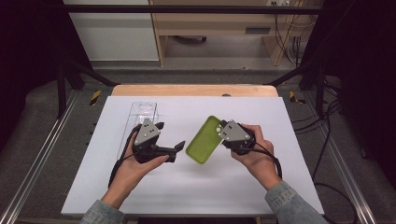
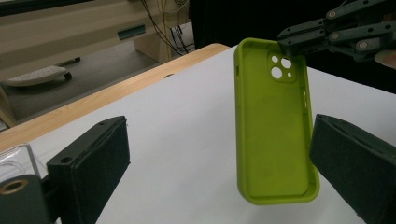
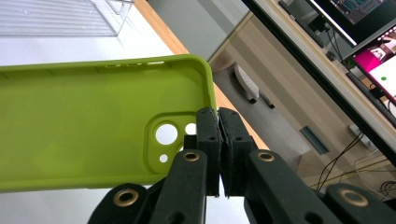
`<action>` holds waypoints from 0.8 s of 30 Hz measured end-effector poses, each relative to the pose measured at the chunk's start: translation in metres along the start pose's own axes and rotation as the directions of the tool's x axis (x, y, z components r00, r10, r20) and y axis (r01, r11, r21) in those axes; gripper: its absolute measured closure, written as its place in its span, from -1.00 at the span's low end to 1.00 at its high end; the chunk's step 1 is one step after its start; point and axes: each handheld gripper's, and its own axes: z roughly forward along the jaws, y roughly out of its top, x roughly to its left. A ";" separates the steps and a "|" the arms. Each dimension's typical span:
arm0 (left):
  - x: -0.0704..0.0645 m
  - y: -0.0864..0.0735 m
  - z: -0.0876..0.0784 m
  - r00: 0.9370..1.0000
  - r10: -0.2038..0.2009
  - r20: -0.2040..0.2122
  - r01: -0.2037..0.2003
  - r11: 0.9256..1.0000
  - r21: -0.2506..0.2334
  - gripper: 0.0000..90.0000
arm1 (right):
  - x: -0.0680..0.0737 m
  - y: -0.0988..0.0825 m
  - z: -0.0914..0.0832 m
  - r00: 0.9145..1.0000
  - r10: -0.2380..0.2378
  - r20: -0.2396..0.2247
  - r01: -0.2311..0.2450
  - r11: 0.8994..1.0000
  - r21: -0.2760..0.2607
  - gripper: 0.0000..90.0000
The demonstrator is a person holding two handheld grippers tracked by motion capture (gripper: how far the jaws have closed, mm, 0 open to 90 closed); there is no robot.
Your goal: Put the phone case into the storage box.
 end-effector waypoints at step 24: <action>-0.016 0.018 0.044 0.995 0.051 0.082 -0.059 0.993 0.106 -0.24 | 0.023 0.000 -0.009 0.995 -0.101 0.028 0.102 0.992 -0.068 0.96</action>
